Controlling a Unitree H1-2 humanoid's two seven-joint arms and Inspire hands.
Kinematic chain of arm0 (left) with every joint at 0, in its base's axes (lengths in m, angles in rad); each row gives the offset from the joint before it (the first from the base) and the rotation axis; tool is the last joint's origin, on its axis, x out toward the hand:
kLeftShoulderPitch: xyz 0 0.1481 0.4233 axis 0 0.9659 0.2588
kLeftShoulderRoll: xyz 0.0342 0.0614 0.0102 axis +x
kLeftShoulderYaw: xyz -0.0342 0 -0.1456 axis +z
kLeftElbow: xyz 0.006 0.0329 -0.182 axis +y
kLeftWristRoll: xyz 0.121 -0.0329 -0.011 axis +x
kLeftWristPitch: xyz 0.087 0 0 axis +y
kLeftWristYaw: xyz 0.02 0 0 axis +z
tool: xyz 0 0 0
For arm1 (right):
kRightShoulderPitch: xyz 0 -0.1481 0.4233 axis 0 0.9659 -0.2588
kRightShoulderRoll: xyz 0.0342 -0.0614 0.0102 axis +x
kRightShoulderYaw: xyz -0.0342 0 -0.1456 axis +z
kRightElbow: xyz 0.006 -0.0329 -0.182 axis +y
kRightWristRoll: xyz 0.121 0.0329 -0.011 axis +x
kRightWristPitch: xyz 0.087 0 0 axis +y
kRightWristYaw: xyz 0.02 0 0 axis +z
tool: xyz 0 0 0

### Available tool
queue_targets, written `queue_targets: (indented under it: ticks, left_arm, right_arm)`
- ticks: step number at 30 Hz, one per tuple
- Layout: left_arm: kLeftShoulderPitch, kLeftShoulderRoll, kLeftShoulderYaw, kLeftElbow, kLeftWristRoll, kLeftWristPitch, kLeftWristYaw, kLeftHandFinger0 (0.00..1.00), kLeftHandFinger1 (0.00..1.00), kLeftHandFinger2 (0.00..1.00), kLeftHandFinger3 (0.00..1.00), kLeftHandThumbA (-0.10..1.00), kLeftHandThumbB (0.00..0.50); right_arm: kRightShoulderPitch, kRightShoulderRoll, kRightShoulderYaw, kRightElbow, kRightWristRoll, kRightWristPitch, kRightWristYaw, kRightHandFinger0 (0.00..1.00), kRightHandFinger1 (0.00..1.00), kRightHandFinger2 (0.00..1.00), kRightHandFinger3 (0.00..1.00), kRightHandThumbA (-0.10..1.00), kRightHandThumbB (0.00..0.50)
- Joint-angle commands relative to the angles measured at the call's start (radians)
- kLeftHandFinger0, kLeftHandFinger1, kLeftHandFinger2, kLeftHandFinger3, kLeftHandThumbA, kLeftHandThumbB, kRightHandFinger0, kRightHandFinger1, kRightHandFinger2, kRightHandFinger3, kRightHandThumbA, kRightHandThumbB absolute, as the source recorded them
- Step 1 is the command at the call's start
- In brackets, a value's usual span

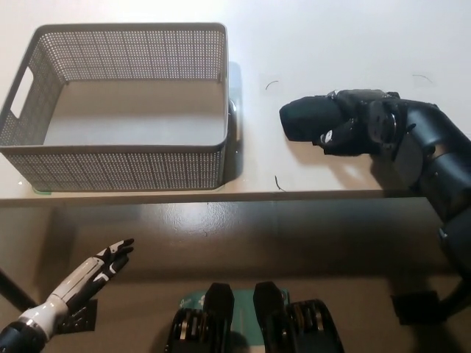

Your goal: Use the right hand to pick up the pencil case on the right hand side and put it into a grey container on the left side

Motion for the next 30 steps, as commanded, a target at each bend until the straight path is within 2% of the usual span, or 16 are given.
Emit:
queue_targets:
  ticks: [1, 2, 4, 5, 6, 13, 15, 16, 17, 19, 22, 23, 24, 26, 28, 30]
  left_arm:
    - [-0.022, 0.03, 0.014, -0.011, -0.005, -0.042, -0.005, 1.0, 1.0, 1.0, 1.0, 1.0, 0.496]
    - [-0.026, 0.033, 0.015, -0.017, -0.002, -0.036, -0.003, 1.0, 1.0, 1.0, 1.0, 1.0, 0.5]
    - [-0.028, 0.031, 0.017, -0.011, -0.012, -0.045, -0.01, 1.0, 1.0, 1.0, 1.0, 1.0, 0.497]
    - [-0.034, 0.033, 0.018, -0.011, -0.008, -0.041, -0.009, 1.0, 1.0, 1.0, 1.0, 1.0, 0.496]
    - [-0.035, 0.034, 0.016, -0.012, -0.004, -0.041, -0.009, 1.0, 1.0, 1.0, 1.0, 1.0, 0.495]
    - [-0.04, 0.029, 0.017, -0.004, -0.006, -0.043, -0.008, 1.0, 1.0, 1.0, 1.0, 1.0, 0.49]
    - [-0.042, 0.03, 0.017, -0.003, -0.006, -0.045, -0.008, 1.0, 1.0, 1.0, 1.0, 1.0, 0.491]
    - [-0.042, 0.032, 0.016, -0.007, 0.0, -0.043, -0.006, 1.0, 1.0, 1.0, 1.0, 1.0, 0.491]
    - [-0.045, 0.033, 0.014, -0.006, 0.006, -0.048, -0.004, 1.0, 1.0, 1.0, 1.0, 1.0, 0.487]
    - [-0.048, 0.033, 0.013, -0.007, 0.001, -0.042, -0.011, 1.0, 1.0, 1.0, 1.0, 1.0, 0.491]
    - [-0.054, 0.032, 0.015, -0.002, -0.007, -0.035, -0.017, 1.0, 1.0, 1.0, 1.0, 1.0, 0.498]
    - [-0.05, 0.033, 0.015, -0.01, -0.004, -0.03, -0.016, 1.0, 1.0, 1.0, 1.0, 1.0, 0.497]
    - [-0.05, 0.033, 0.015, -0.011, 0.001, -0.033, -0.012, 1.0, 1.0, 1.0, 1.0, 1.0, 0.492]
    - [-0.05, 0.034, 0.014, -0.012, 0.004, -0.036, -0.009, 1.0, 1.0, 1.0, 1.0, 1.0, 0.489]
    - [-0.05, 0.033, 0.016, -0.01, 0.0, -0.037, -0.011, 1.0, 1.0, 1.0, 1.0, 1.0, 0.486]
    - [-0.05, 0.033, 0.015, -0.009, 0.0, -0.035, -0.012, 1.0, 1.0, 1.0, 1.0, 1.0, 0.487]
  right_arm:
    - [0.004, 0.007, -0.009, 0.022, 0.019, 0.032, -0.043, 0.0, 0.13, 0.37, 0.64, 0.7, 0.077]
    - [-0.003, 0.005, -0.009, 0.023, 0.02, 0.034, -0.04, 0.0, 0.01, 0.18, 0.43, 0.75, 0.034]
    - [-0.001, 0.001, -0.012, 0.019, 0.026, 0.009, -0.05, 0.0, 0.02, 0.23, 0.44, 0.85, 0.021]
    - [-0.007, 0.0, -0.017, 0.018, 0.032, -0.001, -0.051, 0.41, 0.51, 0.66, 0.79, 0.94, 0.016]
    - [-0.006, -0.003, -0.034, 0.017, 0.051, -0.014, -0.054, 1.0, 1.0, 1.0, 1.0, 1.0, 0.013]
    - [-0.019, -0.015, -0.044, 0.008, 0.052, -0.028, -0.104, 1.0, 1.0, 1.0, 1.0, 1.0, 0.0]
    - [-0.023, -0.02, -0.055, 0.006, 0.062, -0.039, -0.123, 0.98, 1.0, 1.0, 1.0, 0.9, 0.0]
    - [-0.024, -0.023, -0.06, 0.005, 0.066, -0.046, -0.13, 0.42, 0.54, 0.69, 0.84, 0.84, 0.0]
    - [-0.027, -0.027, -0.064, 0.004, 0.068, -0.054, -0.136, 0.17, 0.31, 0.49, 0.72, 0.79, 0.0]
    - [-0.032, -0.035, -0.068, 0.003, 0.069, -0.06, -0.151, 0.0, 0.08, 0.31, 0.5, 0.72, 0.0]
    - [-0.041, -0.043, -0.07, 0.002, 0.068, -0.064, -0.158, 0.08, 0.28, 0.5, 0.55, 0.7, 0.0]
    - [-0.048, -0.048, -0.072, 0.0, 0.072, -0.065, -0.158, 0.22, 0.41, 0.57, 0.6, 0.69, 0.0]
    - [-0.053, -0.051, -0.076, -0.002, 0.076, -0.066, -0.157, 0.05, 0.27, 0.44, 0.5, 0.7, 0.0]
    - [-0.065, -0.057, -0.081, -0.009, 0.081, -0.07, -0.166, 0.0, 0.29, 0.48, 0.43, 0.73, 0.0]
    - [-0.087, -0.066, -0.099, -0.025, 0.096, -0.089, -0.175, 0.01, 0.44, 0.71, 0.42, 0.77, 0.0]
    - [-0.102, -0.071, -0.114, -0.038, 0.105, -0.101, -0.182, 0.12, 0.61, 0.91, 0.56, 0.8, 0.0]
